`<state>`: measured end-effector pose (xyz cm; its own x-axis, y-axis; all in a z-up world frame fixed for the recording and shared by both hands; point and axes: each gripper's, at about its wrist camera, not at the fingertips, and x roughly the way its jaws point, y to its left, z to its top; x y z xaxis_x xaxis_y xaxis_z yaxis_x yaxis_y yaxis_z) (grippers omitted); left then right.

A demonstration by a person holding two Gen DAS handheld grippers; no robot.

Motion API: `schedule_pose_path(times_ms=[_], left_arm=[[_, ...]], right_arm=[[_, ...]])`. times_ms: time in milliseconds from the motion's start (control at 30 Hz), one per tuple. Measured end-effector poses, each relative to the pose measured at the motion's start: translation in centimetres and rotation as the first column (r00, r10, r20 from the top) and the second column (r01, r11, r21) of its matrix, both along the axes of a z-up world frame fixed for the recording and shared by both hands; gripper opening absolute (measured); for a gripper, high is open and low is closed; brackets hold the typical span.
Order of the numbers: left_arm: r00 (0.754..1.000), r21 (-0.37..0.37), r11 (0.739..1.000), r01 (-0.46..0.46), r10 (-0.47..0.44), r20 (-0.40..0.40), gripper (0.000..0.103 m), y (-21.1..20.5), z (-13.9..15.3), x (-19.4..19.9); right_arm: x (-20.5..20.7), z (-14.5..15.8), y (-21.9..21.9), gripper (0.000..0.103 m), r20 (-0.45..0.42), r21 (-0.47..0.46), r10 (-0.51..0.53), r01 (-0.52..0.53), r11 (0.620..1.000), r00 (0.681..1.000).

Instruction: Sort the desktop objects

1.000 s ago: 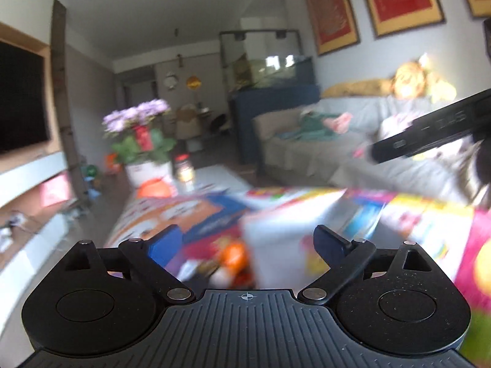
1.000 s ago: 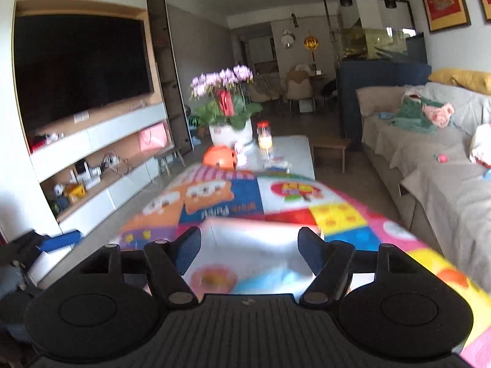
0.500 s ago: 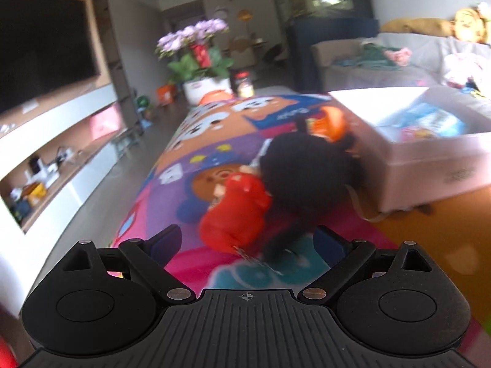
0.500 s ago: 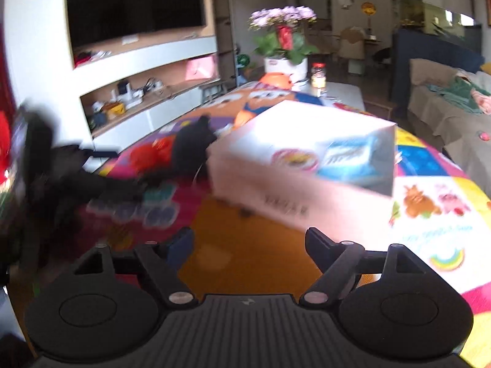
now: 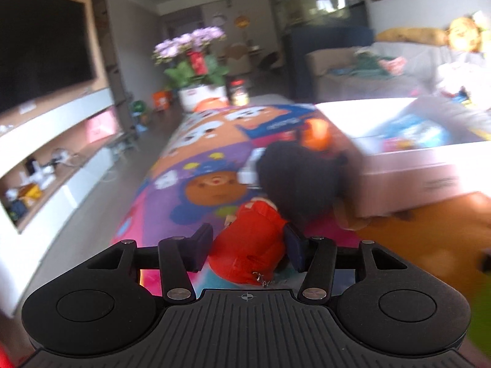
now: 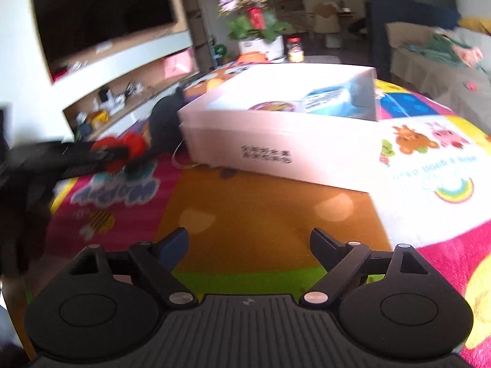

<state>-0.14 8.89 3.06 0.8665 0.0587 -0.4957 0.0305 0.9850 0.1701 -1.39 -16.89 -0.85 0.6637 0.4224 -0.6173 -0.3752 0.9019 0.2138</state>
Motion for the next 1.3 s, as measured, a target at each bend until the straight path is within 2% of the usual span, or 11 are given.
schedule_pose_path(times_ms=[100, 167, 267, 367, 533, 667, 800, 933, 1033, 1167, 1300], left_arm=[[0.993, -0.060, 0.991, 0.118, -0.118, 0.003, 0.054, -1.9, 0.8, -2.4], [0.974, -0.113, 0.968, 0.223, -0.224, -0.001, 0.059, -3.5, 1.2, -3.5], [0.939, -0.140, 0.929, 0.343, -0.345, 0.007, 0.080, -5.7, 1.4, -4.6], [0.927, -0.107, 0.921, 0.374, -0.374, 0.020, 0.086, -6.8, 1.4, -5.3], [0.957, -0.108, 0.951, 0.291, -0.289, 0.038, 0.096, -4.5, 1.8, -5.6], [0.995, -0.095, 0.993, 0.076, -0.070, 0.064, 0.100, -0.8, 2.3, -5.4], [0.996, -0.167, 0.983, -0.081, 0.087, 0.030, 0.100, 2.7, 2.5, -4.2], [0.996, -0.180, 0.980, -0.080, 0.084, 0.015, 0.100, 3.0, 2.1, -3.9], [0.999, -0.172, 0.984, -0.046, 0.046, -0.003, 0.101, 2.1, 1.6, -3.6], [1.000, -0.171, 0.985, -0.009, 0.008, -0.009, 0.102, 0.8, 1.5, -3.1], [1.000, -0.149, 0.989, -0.011, 0.009, -0.015, 0.102, 0.0, 1.5, -1.3]], right_arm=[[0.1, -0.1, -0.6, 0.088, -0.002, 0.031, -0.046, 0.046, 0.998, 0.999], [0.2, -0.1, -1.0, 0.088, -0.007, 0.049, -0.084, 0.085, 0.995, 0.996], [0.5, -0.1, -1.9, 0.089, -0.022, 0.079, -0.127, 0.128, 0.989, 0.992], [0.5, 0.0, -2.4, 0.090, -0.024, 0.100, -0.145, 0.147, 0.984, 0.989], [-0.3, 1.2, -0.8, 0.090, 0.050, 0.040, -0.061, 0.059, 0.997, 0.997], [-1.2, 3.1, 2.3, 0.090, 0.114, 0.010, 0.120, -0.122, 0.992, 0.986], [-1.0, 3.0, 6.5, 0.088, 0.102, -0.075, 0.227, -0.220, 0.973, 0.969], [-0.7, 1.7, 9.1, 0.060, 0.084, -0.157, 0.269, -0.254, 0.954, 0.959], [-0.4, 1.3, 8.6, 0.042, 0.058, -0.114, 0.260, -0.253, 0.961, 0.964], [-0.4, 2.0, 6.8, 0.036, 0.069, -0.148, 0.192, -0.180, 0.973, 0.979], [-0.1, 2.1, 3.9, 0.032, 0.123, -0.238, 0.058, -0.027, 0.971, 0.991]])
